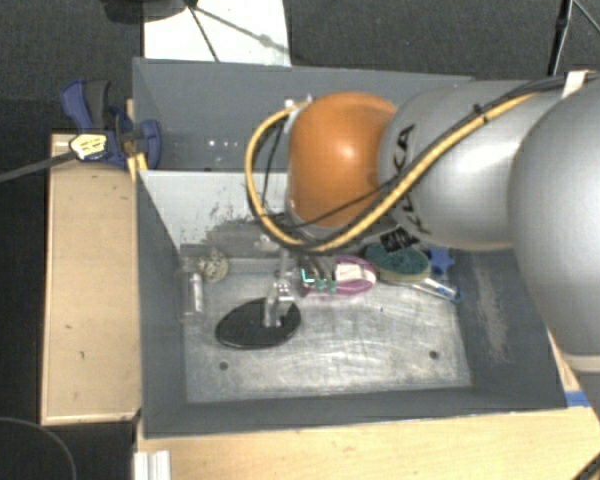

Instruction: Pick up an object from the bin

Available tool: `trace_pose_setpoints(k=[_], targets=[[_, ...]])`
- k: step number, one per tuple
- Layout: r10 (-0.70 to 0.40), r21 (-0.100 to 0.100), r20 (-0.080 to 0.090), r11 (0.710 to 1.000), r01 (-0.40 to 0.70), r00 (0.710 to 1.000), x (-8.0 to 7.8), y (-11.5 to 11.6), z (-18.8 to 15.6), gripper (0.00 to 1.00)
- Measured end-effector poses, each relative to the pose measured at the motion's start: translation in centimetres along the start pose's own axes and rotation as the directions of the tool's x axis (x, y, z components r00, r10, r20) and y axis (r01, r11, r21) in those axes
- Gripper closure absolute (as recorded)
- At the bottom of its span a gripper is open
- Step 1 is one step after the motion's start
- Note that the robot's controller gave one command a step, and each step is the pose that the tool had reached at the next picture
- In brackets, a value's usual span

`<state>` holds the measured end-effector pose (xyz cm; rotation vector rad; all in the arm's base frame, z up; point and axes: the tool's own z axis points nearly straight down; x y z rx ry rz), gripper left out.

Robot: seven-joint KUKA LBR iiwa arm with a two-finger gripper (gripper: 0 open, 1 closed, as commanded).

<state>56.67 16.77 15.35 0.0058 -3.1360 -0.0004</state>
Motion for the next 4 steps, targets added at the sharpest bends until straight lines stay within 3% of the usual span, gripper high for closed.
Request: trace_pose_setpoints(k=[1,2,3,4], targets=[[-0.293,-0.001,-0.009,0.956,0.293,0.956,-0.5,0.4,5.7,0.00],[-0.274,0.000,0.006,0.962,0.274,0.962,0.1,0.7,6.1,0.00],[-0.498,0.006,0.010,0.867,0.498,0.867,-0.1,2.5,5.6,0.00],[-0.493,0.003,0.009,0.870,0.493,0.870,-0.1,2.6,5.5,1.00]])
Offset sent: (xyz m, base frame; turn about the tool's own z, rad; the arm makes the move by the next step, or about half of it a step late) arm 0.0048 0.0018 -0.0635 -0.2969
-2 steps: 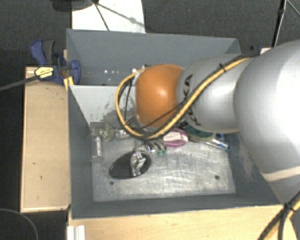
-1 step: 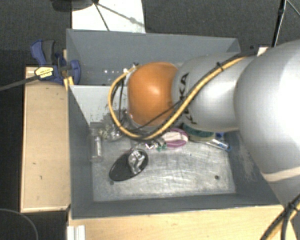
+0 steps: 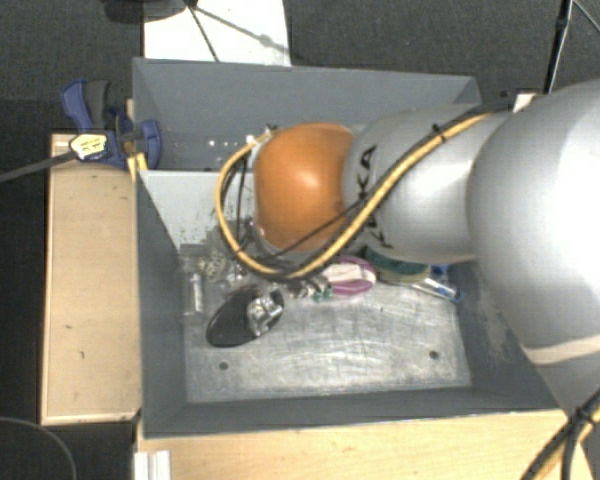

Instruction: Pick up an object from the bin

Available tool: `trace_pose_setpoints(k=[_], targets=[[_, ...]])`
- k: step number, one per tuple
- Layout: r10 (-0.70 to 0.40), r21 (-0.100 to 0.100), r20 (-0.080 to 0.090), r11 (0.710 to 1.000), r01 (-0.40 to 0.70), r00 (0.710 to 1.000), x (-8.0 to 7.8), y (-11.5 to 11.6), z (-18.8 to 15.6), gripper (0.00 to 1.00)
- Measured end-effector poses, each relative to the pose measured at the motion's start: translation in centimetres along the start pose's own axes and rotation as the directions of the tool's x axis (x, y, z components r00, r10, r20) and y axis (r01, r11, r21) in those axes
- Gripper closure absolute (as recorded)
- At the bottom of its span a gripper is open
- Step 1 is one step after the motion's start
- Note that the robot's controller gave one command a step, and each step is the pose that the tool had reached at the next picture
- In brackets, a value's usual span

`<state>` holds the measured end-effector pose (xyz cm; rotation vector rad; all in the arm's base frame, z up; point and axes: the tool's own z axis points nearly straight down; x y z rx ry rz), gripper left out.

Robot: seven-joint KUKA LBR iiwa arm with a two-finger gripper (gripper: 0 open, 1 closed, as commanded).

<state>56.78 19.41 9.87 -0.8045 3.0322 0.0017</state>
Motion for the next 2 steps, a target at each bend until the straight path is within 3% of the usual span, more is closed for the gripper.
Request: trace_pose_setpoints(k=[1,2], targets=[[-0.245,0.002,0.005,0.969,0.245,0.969,-1.0,0.5,-7.1,1.00],[-0.200,0.003,0.004,0.980,0.200,0.980,0.7,-1.7,-13.6,1.00]])
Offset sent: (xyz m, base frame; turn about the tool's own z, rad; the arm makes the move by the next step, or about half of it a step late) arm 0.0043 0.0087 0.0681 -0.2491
